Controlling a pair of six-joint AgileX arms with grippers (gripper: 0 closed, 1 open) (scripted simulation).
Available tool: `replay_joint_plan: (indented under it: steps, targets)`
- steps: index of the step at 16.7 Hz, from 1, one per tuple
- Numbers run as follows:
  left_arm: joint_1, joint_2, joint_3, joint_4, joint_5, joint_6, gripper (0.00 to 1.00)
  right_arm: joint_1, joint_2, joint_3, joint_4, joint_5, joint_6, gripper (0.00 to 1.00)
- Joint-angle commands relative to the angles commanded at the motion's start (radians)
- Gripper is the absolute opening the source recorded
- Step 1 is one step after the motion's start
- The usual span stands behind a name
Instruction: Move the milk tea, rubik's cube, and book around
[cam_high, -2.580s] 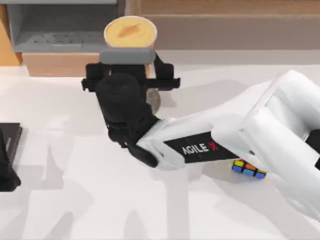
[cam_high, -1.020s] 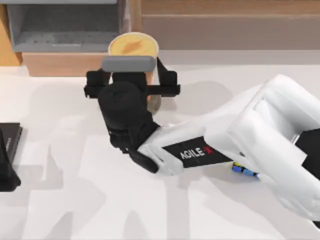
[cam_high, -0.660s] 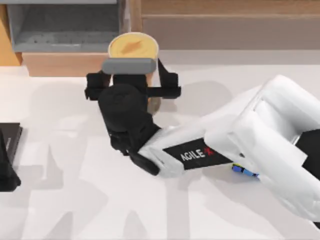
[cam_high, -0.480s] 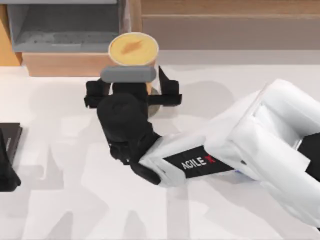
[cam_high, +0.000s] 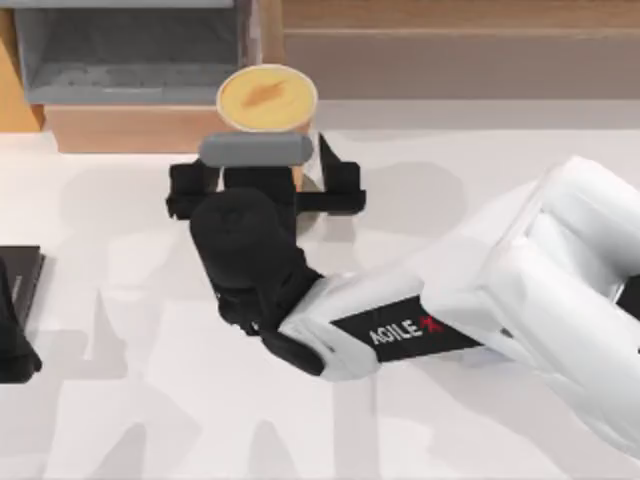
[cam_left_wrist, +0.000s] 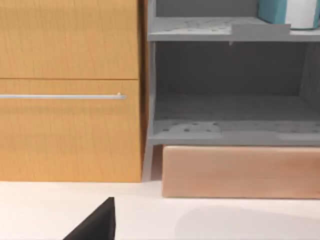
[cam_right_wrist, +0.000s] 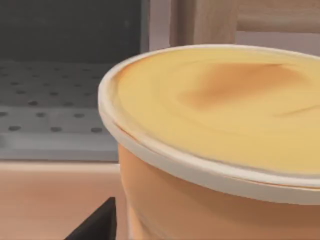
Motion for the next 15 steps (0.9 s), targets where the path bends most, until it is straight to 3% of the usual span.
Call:
replay_joint_plan:
  steps: [10,15]
  targets:
    - [0.000,0.000,0.000,0.000,0.000,0.000,1.00,0.021,-0.124,-0.015,-0.092,0.018,0.024,1.00]
    - [0.000,0.000,0.000,0.000,0.000,0.000,1.00,-0.027,-0.259,0.081,-0.305,-0.081,0.173,1.00]
